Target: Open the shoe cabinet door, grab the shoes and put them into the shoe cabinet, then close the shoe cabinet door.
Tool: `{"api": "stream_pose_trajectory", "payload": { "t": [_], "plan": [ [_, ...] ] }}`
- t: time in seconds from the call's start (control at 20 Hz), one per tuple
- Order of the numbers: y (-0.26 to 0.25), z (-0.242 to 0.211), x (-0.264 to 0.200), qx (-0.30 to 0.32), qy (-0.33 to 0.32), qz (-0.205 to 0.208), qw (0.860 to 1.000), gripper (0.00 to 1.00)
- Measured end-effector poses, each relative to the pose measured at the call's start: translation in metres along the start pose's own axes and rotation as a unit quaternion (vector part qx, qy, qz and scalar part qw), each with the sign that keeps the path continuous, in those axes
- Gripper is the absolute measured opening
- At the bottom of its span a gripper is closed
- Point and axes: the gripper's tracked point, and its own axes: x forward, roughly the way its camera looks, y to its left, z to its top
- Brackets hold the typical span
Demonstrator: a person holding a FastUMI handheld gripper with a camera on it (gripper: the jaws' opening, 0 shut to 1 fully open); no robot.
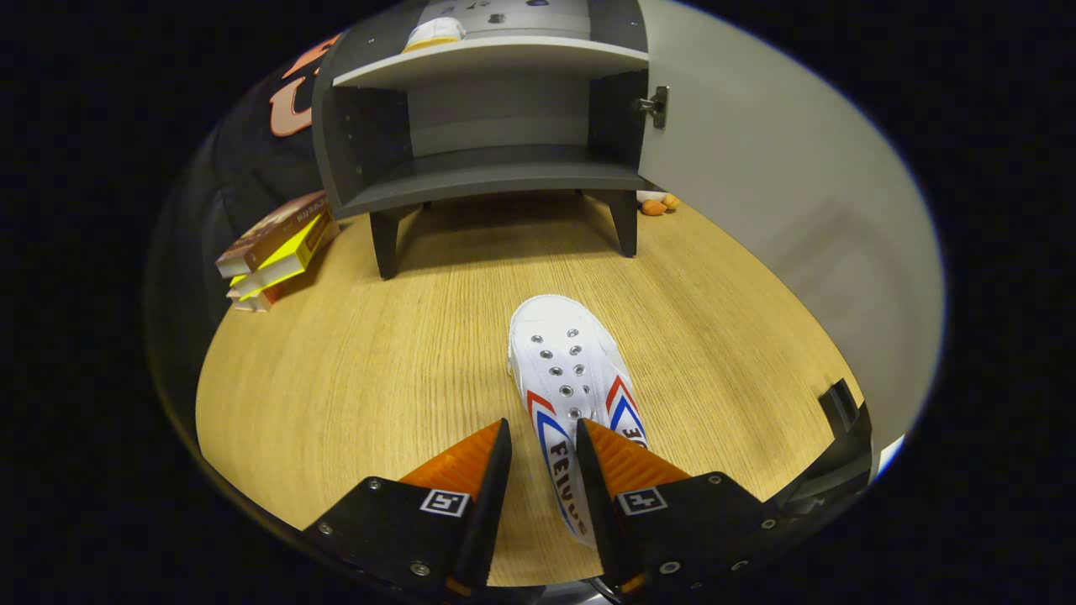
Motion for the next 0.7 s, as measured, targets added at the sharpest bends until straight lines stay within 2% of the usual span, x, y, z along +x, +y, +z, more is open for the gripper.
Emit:
{"api": "stream_pose_trajectory", "payload": {
  "t": [0.15, 0.35, 0.45, 0.5, 0.7],
  "plan": [
    [-0.003, -0.01, 0.013, -0.053, 0.024, -0.01, 0.998, 0.42],
    [0.0, -0.008, 0.013, -0.101, 0.022, 0.007, 0.995, 0.2],
    [0.003, -0.009, 0.012, -0.076, 0.032, 0.015, 0.996, 0.03],
    [0.002, -0.007, 0.011, -0.066, 0.034, 0.018, 0.997, 0.0],
    [0.009, 0.013, -0.005, -0.019, 0.027, 0.043, 0.999, 0.0]
  ]
}}
